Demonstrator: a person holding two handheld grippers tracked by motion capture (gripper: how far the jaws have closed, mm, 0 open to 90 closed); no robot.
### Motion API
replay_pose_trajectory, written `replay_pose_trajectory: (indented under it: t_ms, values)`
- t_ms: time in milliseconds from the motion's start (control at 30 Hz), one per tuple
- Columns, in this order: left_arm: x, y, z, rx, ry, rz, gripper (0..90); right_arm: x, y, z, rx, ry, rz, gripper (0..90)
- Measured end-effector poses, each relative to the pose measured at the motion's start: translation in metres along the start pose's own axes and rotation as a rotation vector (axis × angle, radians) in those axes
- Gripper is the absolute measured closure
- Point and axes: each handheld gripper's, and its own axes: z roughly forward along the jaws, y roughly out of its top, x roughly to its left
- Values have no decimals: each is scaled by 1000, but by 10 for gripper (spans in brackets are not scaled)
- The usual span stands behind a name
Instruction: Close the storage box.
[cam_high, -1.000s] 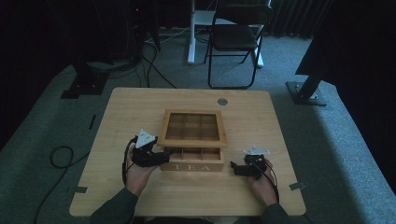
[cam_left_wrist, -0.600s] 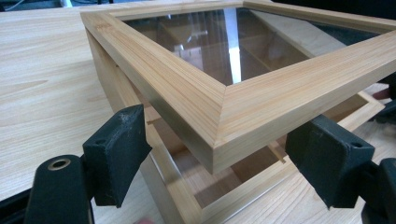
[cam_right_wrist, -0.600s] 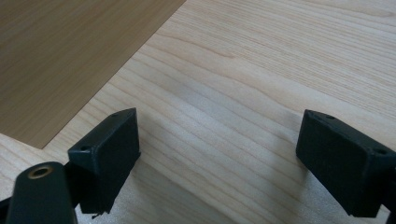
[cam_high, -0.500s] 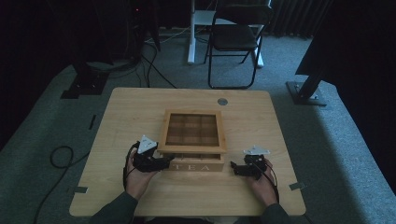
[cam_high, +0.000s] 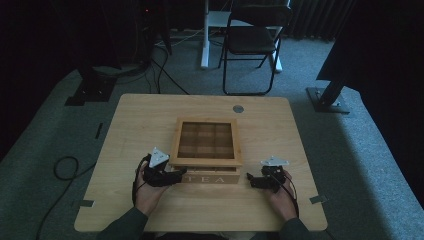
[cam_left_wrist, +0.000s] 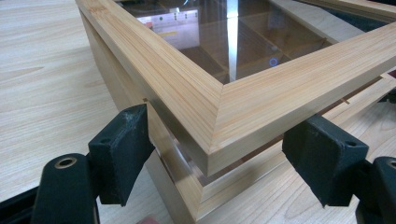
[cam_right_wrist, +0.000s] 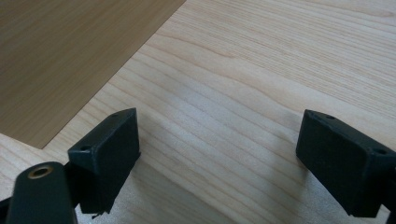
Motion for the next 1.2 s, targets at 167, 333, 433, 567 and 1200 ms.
replay_pose_trajectory:
  t_ms: [167, 333, 433, 567, 1200]
  values:
    - [0, -4, 0, 14, -6, -3, 244, 0, 0, 0, 0, 0, 0, 131]
    - [-1, -8, 2, 43, -14, 6, 244, 0, 0, 0, 0, 0, 0, 131]
    - [-1, -10, 4, 59, -16, 12, 243, 0, 0, 0, 0, 0, 0, 131]
    - [0, -12, 4, 72, -22, 11, 240, 0, 0, 0, 0, 0, 0, 131]
    - [6, -15, -4, 35, -43, -54, 247, 0, 0, 0, 0, 0, 1, 131]
